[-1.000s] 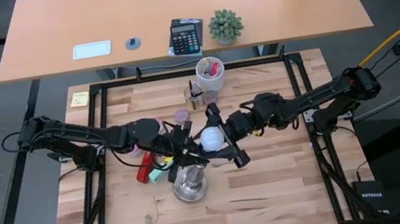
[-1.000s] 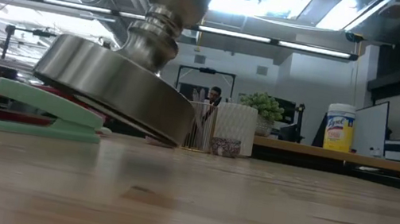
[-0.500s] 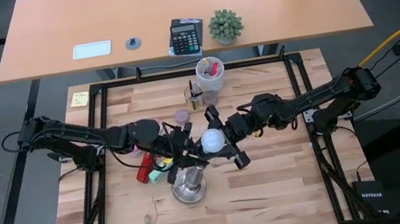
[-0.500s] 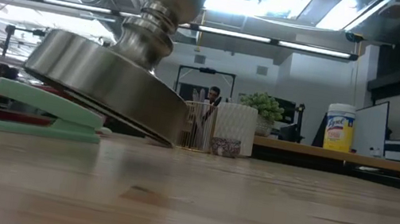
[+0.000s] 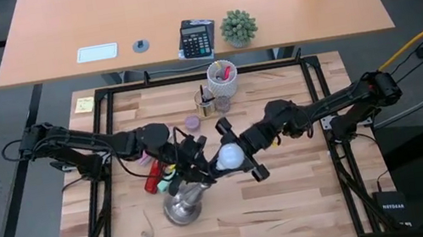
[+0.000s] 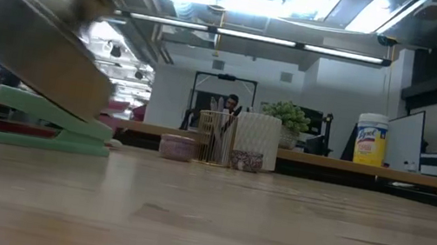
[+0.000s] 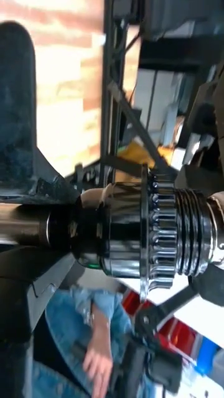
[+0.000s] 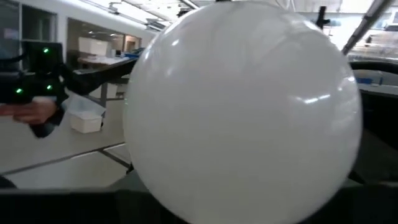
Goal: Screw lightbulb
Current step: Remove the lightbulb from the lamp
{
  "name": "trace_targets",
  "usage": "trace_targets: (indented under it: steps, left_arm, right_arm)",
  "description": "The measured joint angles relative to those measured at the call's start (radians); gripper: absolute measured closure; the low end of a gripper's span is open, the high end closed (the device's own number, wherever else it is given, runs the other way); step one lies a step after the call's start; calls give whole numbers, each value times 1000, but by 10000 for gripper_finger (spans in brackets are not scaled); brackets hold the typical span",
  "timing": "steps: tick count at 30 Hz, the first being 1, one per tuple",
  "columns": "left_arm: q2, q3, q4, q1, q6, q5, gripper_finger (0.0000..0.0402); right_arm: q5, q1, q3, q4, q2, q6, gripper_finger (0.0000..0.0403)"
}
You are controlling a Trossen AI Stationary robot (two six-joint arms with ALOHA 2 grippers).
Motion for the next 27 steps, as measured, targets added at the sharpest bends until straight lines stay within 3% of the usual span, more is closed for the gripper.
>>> trace_targets:
  steps: [9,13,18,27]
  left_arm:
    - [0,1,4,0,-120,131,336]
    - [0,1,2,1,-133,140,336]
    - [-2,1,-13,-1,-63,49,326]
    - [5,1,-15,-4,147,-231,332]
  right_arm:
    - [-29,0,-1,-10,2,-96,229]
    - [-30,0,-1,-12,2,-105,229]
    - [3,0,-1,-16,2,-82,229]
    - [112,0,-1,-15,-3,-9,229]
